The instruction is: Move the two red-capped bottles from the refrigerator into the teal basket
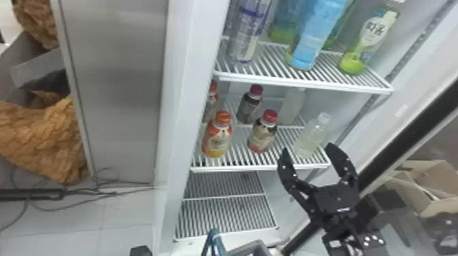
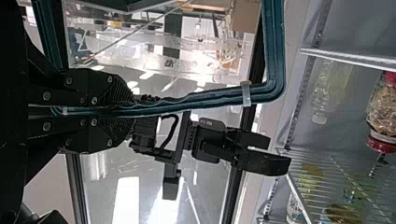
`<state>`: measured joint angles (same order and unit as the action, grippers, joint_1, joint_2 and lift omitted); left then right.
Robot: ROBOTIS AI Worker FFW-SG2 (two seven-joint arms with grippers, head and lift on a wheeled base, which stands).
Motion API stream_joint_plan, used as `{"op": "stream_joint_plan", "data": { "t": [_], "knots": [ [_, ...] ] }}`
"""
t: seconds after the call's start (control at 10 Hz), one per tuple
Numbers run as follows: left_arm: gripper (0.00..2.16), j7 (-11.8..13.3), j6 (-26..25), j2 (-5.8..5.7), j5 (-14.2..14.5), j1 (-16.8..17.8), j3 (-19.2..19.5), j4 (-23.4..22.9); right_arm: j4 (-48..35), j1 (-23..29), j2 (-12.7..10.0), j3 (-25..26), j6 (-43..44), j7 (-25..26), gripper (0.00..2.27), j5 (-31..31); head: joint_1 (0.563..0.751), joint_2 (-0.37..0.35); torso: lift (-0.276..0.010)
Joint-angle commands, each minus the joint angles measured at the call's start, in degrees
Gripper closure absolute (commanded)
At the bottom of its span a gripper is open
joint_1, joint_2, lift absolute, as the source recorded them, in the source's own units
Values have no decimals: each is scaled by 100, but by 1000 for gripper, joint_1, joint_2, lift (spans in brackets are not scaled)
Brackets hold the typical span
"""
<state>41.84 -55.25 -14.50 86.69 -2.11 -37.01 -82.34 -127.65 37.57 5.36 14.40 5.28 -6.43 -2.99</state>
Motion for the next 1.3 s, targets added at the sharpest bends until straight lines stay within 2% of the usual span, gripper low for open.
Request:
{"op": "stream_joint_plan", "data": {
  "t": [0.0, 0.6, 1.2],
  "knots": [
    [1085, -1, -1, 0, -8, 0, -1, 1, 88, -59, 0, 0, -7, -52, 124, -55, 695, -350, -228],
    [1085, -1, -1, 0, -19, 0, 10, 1, 271, -171, 9, 0, -7, -166, 124, -181, 695, -350, -228],
    [1085, -10, -1, 0, -19, 28, -13, -13, 974, -762, 79, -12, -274, -394, 84, -181, 695, -350, -228]
  ]
}}
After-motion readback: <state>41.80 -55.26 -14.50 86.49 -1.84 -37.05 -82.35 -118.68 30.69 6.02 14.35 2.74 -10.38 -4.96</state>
